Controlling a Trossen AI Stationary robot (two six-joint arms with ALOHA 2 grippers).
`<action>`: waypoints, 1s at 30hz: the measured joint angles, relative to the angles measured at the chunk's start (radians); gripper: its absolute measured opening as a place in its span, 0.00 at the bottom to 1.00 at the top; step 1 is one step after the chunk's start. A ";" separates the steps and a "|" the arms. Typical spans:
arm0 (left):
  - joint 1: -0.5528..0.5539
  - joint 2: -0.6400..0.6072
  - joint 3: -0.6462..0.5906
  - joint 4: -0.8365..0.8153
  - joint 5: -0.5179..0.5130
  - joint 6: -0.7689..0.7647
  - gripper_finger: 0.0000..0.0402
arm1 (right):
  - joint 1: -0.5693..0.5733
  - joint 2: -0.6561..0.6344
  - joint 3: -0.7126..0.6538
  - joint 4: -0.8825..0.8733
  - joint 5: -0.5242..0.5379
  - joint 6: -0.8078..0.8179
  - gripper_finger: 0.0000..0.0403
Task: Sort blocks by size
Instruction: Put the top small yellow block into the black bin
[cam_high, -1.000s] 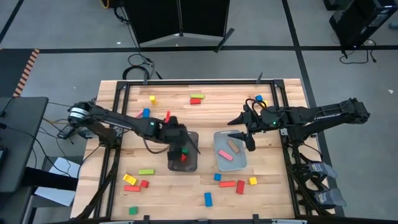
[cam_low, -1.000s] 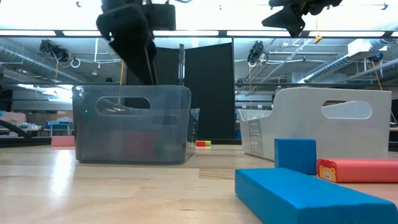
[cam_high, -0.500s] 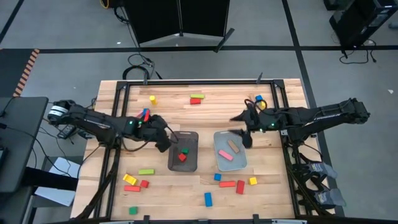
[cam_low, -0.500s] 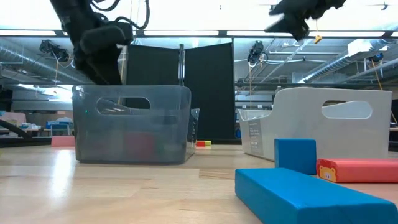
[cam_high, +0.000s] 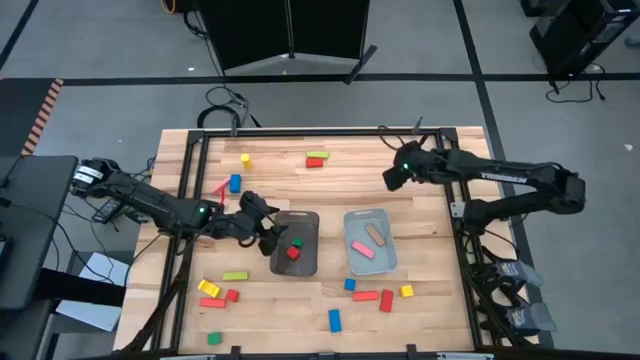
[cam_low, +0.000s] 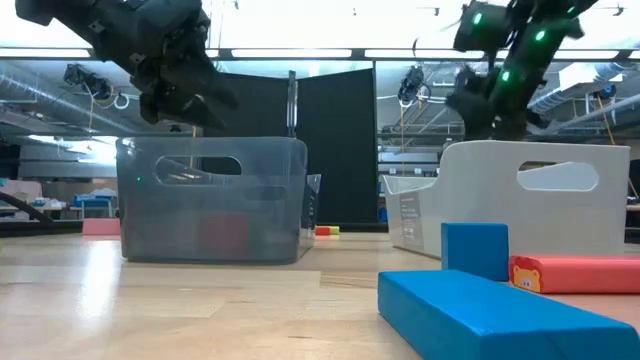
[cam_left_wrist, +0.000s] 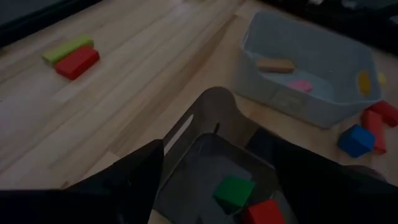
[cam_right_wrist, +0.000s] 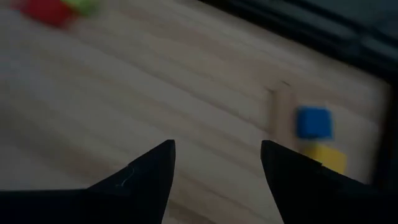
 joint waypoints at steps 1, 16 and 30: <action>-0.004 0.000 -0.005 0.029 -0.002 0.003 0.76 | -0.030 0.017 0.000 -0.022 -0.005 0.011 0.62; -0.111 0.000 -0.112 0.307 -0.151 0.059 0.76 | -0.284 0.119 -0.097 -0.112 -0.009 0.065 0.62; -0.113 0.000 -0.125 0.356 -0.156 0.118 0.76 | -0.376 -0.001 -0.282 0.105 -0.033 0.034 0.64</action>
